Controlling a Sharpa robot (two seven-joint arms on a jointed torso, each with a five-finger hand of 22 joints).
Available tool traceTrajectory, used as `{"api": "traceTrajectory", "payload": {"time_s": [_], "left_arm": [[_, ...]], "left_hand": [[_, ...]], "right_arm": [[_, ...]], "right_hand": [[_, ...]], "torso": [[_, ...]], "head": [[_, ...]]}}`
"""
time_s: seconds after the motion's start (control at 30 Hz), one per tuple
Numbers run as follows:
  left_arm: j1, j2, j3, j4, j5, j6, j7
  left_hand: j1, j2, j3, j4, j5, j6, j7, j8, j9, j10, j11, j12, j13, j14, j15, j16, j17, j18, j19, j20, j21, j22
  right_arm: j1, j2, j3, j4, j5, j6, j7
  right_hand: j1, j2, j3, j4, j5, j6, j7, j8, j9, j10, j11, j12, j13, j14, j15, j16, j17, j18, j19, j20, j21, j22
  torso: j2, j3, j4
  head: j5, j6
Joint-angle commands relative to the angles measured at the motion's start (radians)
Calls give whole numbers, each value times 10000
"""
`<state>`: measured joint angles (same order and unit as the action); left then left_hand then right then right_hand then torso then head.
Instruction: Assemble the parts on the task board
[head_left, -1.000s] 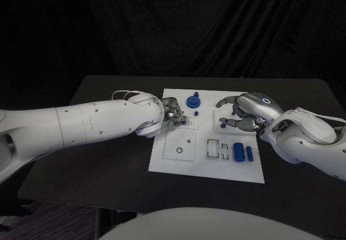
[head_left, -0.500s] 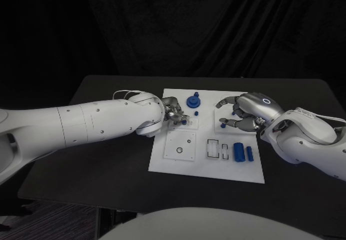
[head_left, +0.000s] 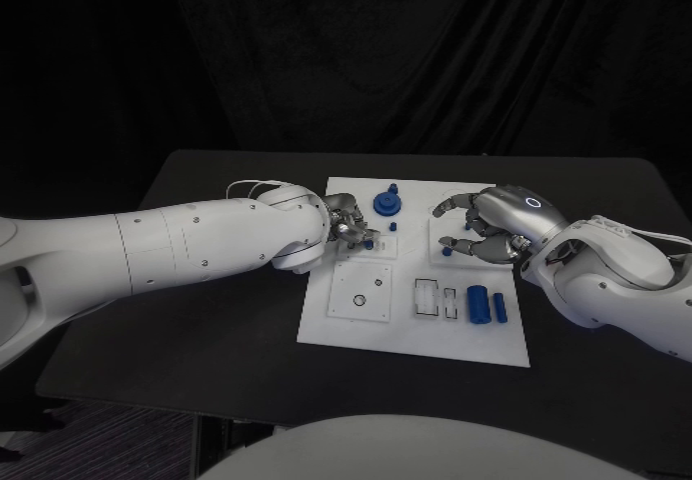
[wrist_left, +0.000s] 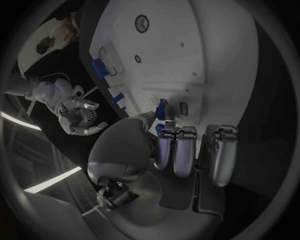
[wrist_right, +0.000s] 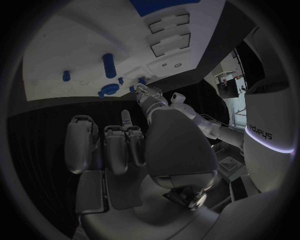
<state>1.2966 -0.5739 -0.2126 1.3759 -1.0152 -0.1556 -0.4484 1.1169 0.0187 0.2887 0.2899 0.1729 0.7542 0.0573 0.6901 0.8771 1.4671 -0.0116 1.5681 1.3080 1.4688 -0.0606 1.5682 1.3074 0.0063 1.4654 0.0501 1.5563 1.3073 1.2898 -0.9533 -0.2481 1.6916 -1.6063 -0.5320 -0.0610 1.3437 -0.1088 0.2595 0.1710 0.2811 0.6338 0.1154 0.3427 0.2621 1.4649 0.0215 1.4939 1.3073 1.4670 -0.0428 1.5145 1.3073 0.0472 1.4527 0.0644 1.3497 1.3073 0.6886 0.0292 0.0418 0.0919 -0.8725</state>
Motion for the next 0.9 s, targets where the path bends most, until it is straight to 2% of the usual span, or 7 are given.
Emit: {"api": "traceTrajectory", "payload": {"time_s": [0.03, 0.3, 0.33, 0.4, 0.43, 0.77, 0.9], "left_arm": [[-23, 10, 7, 6, -18, 62, 168], [-23, -23, 7, -5, -18, 87, 229], [-23, -28, 7, -8, -18, 97, 237], [-23, -37, 7, -14, -18, 119, 242], [-23, -42, 7, -18, -18, 135, 243], [-23, -88, 7, -38, -18, 136, 319], [-23, -126, 7, -23, -17, -66, 504]], "left_hand": [[-156, 30, -167, -18, -56, 142, -9, 30, 108, 1037, 1, 27, 2628, 1020, 6, 26, 2634, -24, 978, 16, -11, 2583], [-590, 159, -659, 19, -138, 203, -78, 343, 695, 1037, -57, 27, 2628, 1020, -40, 26, 2634, -20, 972, -25, -26, 2578], [-1257, 371, -944, 41, -267, 219, -71, 405, 842, 1037, -99, 27, 2628, 1020, 4, 26, 2634, -20, 972, -28, -26, 2578], [-1618, 505, -1186, 43, -432, 179, -100, 449, 1044, 1037, -68, 27, 2628, 1020, -48, 26, 2634, -21, 973, -36, -24, 2579], [-1914, 661, -1352, 49, -461, 170, -110, 465, 1176, 1037, -76, 27, 2628, 1020, -55, 26, 2634, -19, 969, -43, -32, 2577], [-2313, 897, -1670, 50, -416, 197, -130, 481, 1443, 1037, -91, 27, 2628, 1020, -70, 26, 2634, -20, 972, -57, -27, 2579], [-2608, 1101, -1947, 48, -197, 193, -137, 464, 1620, 1037, -97, 27, 2628, 1020, -76, 26, 2634, -17, 966, -65, -41, 2574]], "right_arm": [[-14, -20, 6, 22, -24, 84, -209], [-14, -28, 6, 27, -24, 103, -231], [-14, -29, 6, 28, -24, 106, -235], [-14, -30, 6, 28, -24, 114, -244], [-14, -29, 6, 28, -24, 119, -249], [-14, -35, 6, 32, -24, 141, -274], [-14, -40, 6, 29, -24, 136, -276]], "right_hand": [[66, 15, 34, 5, 33, 69, -21, 26, -9, 128, -67, -45, 1527, 754, -42, -64, 1863, 89, -74, 4, -34, 1863], [75, 18, 41, -1, 33, 75, -20, 26, -16, 126, -66, -48, 1523, 751, -42, -69, 1856, 92, -80, 4, -48, 1859], [75, 18, 41, -1, 33, 75, -20, 26, -16, 126, -66, -48, 1523, 751, -42, -69, 1856, 92, -80, 4, -48, 1859], [83, 20, 46, -6, 34, 80, -21, 27, -19, 124, -67, -50, 1520, 750, -42, -72, 1854, 91, -77, 4, -44, 1861], [83, 20, 46, -6, 34, 80, -21, 27, -19, 124, -67, -50, 1520, 750, -42, -72, 1854, 91, -77, 4, -44, 1861], [146, 36, 89, -50, 37, 104, -24, 25, -47, 128, -70, -51, 1519, 749, -43, -75, 1850, 95, -85, 3, -69, 1855], [146, 36, 89, -50, 37, 104, -24, 25, -47, 128, -70, -51, 1519, 749, -43, -75, 1850, 95, -85, 3, -69, 1855]], "torso": [[-7, 2, 5], [-14, 2, -8], [-11, 0, -7], [-9, 0, -6], [-8, 1, -5], [-7, 1, -2], [-5, -5, -10]], "head": [[-5, -1], [9, -1], [10, -1], [10, -1], [12, -1], [33, -1], [62, -1]]}}
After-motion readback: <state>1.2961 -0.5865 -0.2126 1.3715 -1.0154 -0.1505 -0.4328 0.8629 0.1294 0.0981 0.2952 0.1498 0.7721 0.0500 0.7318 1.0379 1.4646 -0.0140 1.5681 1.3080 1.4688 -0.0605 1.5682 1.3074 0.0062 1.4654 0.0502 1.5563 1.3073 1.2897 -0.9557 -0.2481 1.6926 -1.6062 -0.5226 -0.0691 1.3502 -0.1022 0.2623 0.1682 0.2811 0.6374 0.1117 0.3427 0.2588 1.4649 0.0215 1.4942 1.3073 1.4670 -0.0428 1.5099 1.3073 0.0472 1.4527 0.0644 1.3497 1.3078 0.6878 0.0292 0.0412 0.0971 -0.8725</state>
